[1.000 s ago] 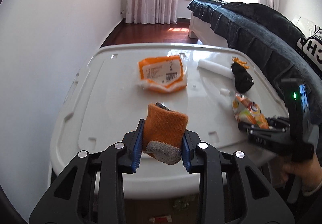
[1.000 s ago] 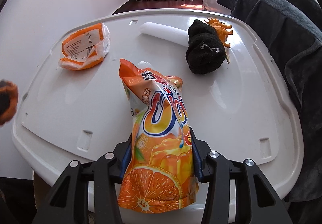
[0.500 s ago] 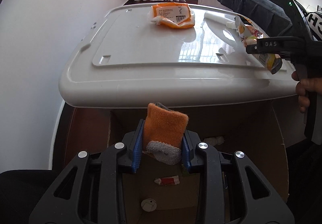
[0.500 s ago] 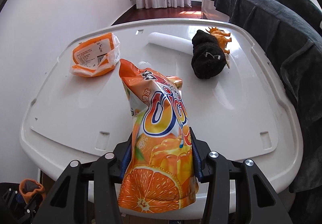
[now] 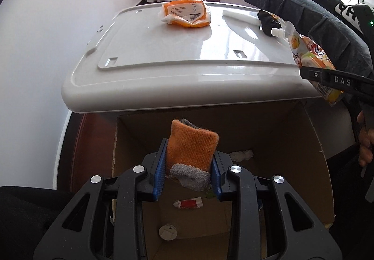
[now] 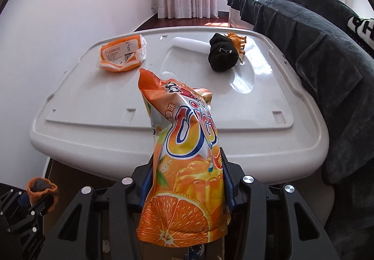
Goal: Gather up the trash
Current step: 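Carry the orange sock with the left gripper over the box while the right carries the pouch, then open the left gripper to drop the sock while the right drops the pouch into the box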
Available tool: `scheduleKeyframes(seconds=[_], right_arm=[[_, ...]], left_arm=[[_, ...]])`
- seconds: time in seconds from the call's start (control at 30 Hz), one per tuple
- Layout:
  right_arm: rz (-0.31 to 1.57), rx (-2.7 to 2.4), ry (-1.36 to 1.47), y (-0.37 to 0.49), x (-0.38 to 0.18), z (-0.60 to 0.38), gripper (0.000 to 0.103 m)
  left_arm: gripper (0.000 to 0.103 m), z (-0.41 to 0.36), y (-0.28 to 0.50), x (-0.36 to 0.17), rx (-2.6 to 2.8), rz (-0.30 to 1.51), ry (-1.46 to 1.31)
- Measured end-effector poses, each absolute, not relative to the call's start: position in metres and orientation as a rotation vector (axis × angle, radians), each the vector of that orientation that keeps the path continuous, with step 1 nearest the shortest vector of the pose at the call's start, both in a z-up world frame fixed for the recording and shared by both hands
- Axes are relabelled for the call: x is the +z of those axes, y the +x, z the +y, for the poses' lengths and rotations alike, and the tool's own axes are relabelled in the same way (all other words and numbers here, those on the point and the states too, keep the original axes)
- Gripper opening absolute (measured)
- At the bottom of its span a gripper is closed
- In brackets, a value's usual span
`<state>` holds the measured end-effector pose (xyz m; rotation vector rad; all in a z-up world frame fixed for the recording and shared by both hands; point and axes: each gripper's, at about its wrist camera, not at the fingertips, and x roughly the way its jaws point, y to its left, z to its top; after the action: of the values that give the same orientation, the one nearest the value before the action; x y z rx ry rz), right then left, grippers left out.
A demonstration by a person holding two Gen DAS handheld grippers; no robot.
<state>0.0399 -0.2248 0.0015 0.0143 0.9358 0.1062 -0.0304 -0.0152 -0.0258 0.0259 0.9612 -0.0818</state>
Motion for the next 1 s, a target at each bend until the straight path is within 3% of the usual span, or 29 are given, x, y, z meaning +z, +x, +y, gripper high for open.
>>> scheduleKeyframes(seconds=[0.33,1.0], right_arm=[[0.944,0.098,0.052,-0.029,-0.016,-0.229,0.047],[0.990,0.141,0.064,-0.055,-0.033,-0.219,0.047]], left_arm=[[0.031,-0.023,-0.051,-0.032,-0.114,0.981,0.049],[0.033,-0.029,-0.061,-0.036,-0.113,1.008,0.080]])
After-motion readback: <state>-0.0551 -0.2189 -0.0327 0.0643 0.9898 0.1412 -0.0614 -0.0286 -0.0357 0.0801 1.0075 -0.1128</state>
